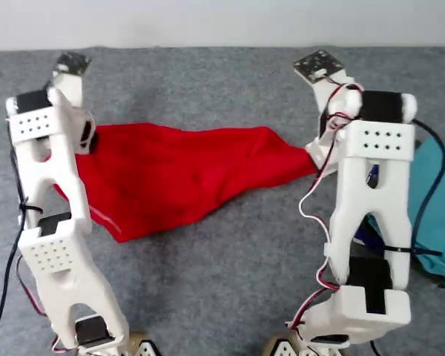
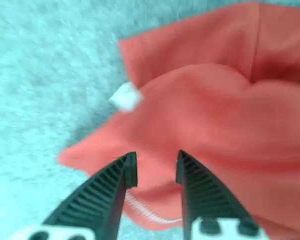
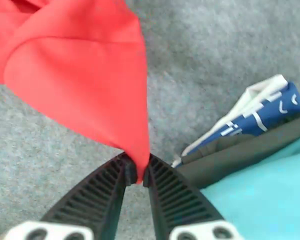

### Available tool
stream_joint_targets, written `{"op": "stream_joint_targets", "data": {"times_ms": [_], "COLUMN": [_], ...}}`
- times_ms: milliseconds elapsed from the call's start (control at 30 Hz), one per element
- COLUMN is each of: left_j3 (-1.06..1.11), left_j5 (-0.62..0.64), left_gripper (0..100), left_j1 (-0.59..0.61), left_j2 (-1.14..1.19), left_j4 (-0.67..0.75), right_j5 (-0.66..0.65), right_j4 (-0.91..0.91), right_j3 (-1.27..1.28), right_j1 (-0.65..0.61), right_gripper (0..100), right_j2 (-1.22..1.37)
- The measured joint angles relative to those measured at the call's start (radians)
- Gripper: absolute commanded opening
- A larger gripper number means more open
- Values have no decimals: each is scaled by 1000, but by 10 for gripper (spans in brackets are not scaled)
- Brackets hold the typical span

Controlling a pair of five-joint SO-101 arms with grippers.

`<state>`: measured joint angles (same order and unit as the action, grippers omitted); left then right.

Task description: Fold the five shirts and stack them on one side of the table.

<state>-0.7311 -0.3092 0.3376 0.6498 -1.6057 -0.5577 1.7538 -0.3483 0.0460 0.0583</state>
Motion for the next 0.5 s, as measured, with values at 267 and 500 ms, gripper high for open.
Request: {"op": "stream_joint_targets", "data": {"times_ms": [267, 500], "left_j3": [-152, 138], "left_j5": [0, -57], "left_gripper": [137, 137], "left_j1": [-20, -129], "left_j2": [0, -183], "left_j4": [-118, -120], "right_j5": [-15, -15], "right_j4": [0, 0], "right_j3": [2, 2], "right_j1": [69, 69], "right_gripper": [11, 10], "right_j2": [0, 0]}}
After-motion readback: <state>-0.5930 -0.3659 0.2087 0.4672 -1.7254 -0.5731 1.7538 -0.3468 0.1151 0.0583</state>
